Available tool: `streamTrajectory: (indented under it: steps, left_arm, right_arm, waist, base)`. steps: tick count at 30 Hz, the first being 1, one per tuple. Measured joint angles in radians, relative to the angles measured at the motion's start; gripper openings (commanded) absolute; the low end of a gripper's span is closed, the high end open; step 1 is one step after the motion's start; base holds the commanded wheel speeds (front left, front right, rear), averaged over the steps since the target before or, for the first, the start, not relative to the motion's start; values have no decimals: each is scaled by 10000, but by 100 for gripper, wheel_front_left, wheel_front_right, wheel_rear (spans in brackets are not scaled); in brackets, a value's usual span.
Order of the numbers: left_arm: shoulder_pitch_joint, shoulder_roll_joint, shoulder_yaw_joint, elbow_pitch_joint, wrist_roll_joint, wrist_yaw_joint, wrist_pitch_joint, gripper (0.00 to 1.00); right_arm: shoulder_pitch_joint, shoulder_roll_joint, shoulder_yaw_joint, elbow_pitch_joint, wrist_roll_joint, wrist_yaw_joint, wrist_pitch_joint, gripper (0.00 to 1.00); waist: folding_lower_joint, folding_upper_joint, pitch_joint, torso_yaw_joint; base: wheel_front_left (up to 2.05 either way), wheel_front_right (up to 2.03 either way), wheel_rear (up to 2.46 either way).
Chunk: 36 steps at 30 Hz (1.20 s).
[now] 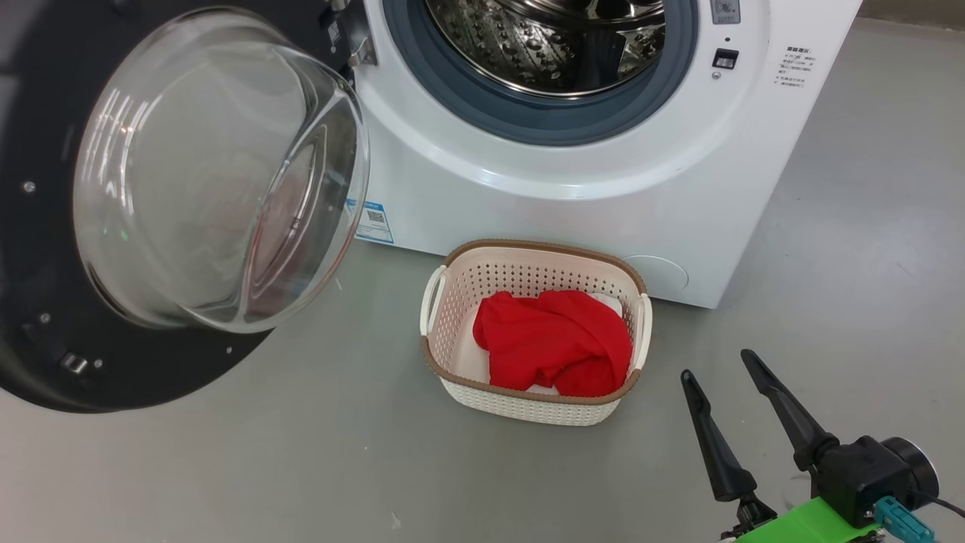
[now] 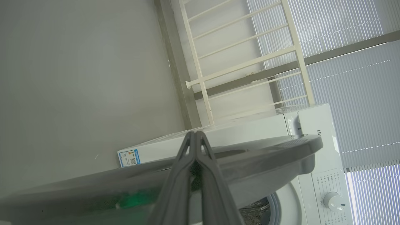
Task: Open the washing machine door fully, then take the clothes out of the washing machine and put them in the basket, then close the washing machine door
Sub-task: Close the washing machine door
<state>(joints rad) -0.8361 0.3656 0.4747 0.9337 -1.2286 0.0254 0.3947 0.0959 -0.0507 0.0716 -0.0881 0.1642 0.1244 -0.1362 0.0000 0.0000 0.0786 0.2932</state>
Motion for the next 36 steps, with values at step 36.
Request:
streamTrajectory:
  steps: [36]
  left_arm:
    - [2263,-2640,-330,-5267,-1212,811,2084,0]
  right_arm:
    - [-6,35,21,378,234,0,-399,100]
  waist:
    - [0,0,-94,-236]
  base:
    - [0,0,0]
